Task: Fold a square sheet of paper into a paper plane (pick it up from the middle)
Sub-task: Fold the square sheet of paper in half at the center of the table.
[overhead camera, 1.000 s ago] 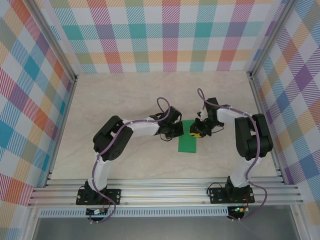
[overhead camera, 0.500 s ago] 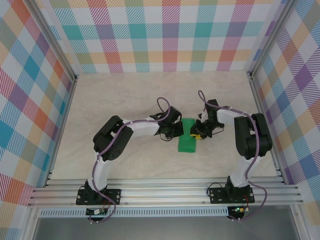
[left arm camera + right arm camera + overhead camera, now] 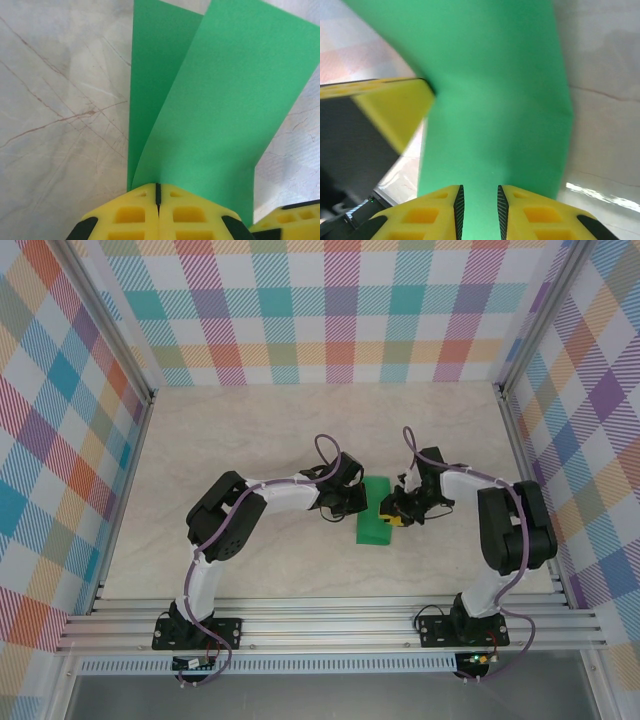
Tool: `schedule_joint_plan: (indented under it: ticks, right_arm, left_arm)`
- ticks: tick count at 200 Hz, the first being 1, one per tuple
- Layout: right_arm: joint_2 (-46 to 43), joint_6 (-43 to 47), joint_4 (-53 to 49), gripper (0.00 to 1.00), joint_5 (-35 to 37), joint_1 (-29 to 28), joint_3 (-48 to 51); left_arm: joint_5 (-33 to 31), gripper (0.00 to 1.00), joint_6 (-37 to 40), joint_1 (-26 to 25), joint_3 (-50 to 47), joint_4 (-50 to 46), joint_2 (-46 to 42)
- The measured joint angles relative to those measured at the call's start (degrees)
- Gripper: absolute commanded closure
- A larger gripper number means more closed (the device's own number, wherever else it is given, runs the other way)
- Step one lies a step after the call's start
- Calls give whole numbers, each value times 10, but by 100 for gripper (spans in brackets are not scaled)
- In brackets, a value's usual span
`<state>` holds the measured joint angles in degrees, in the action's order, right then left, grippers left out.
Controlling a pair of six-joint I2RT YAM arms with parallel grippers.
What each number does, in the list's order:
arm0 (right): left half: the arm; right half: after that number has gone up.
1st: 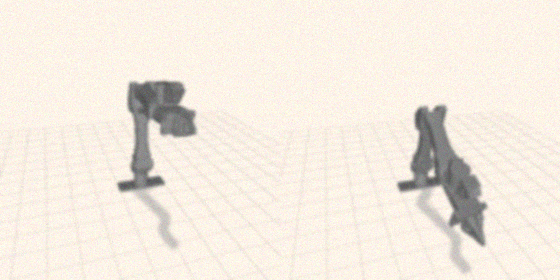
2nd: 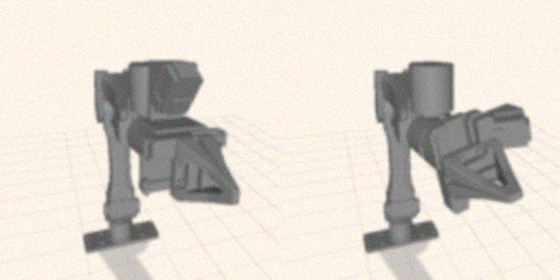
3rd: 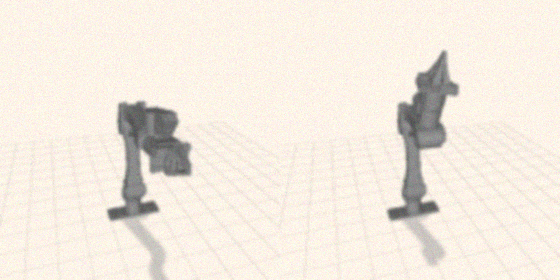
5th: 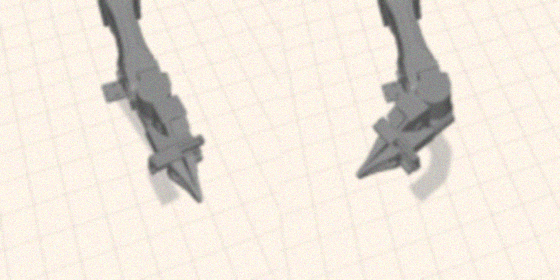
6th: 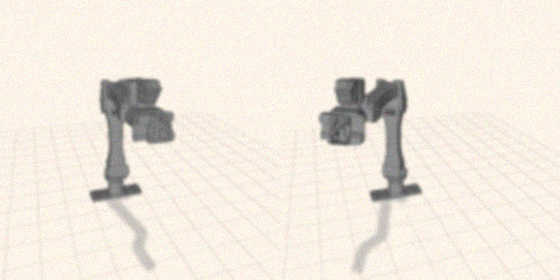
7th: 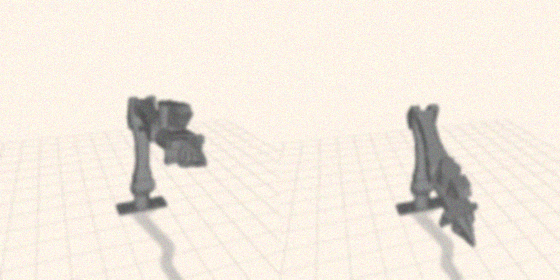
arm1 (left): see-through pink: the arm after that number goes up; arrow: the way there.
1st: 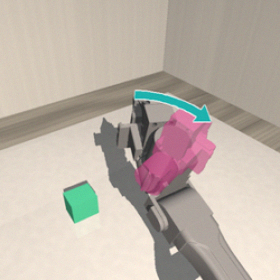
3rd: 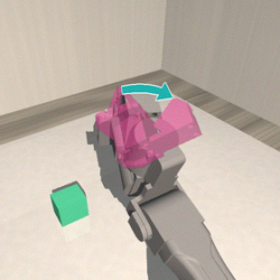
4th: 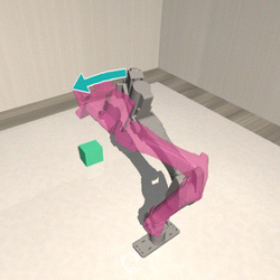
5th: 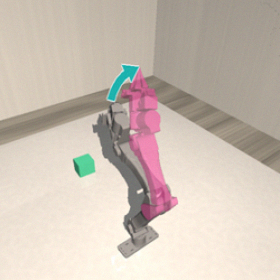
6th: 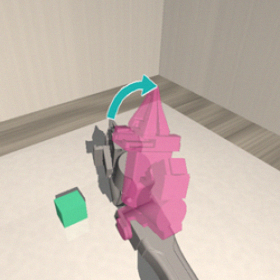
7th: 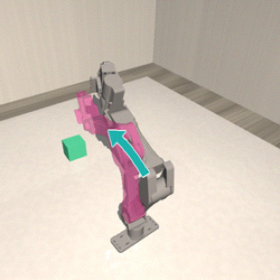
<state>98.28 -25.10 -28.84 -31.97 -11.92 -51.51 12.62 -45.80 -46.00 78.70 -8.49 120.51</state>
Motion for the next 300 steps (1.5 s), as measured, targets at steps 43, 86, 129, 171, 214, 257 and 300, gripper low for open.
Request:
schedule_joint_plan:
  ticks: [43,86,129,171,214,257,300]
  right_arm:
    - [21,-5,6,73,4,2,7]
    - [7,-1,5,72,9,2,8]
    - [-33,1,13,72,-25,2,32]
    - [-22,0,20,73,-26,2,71]
    - [-30,2,15,72,-16,3,70]
    - [-78,3,6,72,-22,3,76]
    - [-77,2,6,72,-19,3,103]
  left_arm:
    - [0,100,2,0,2,-2,1]
    - [0,100,2,0,3,-4,1]
    - [2,100,3,0,6,-7,2]
    - [2,100,4,0,8,-9,3]
    - [4,100,4,0,10,-10,5]
    - [4,100,4,0,11,-11,5]
    - [4,100,4,0,11,-12,5]
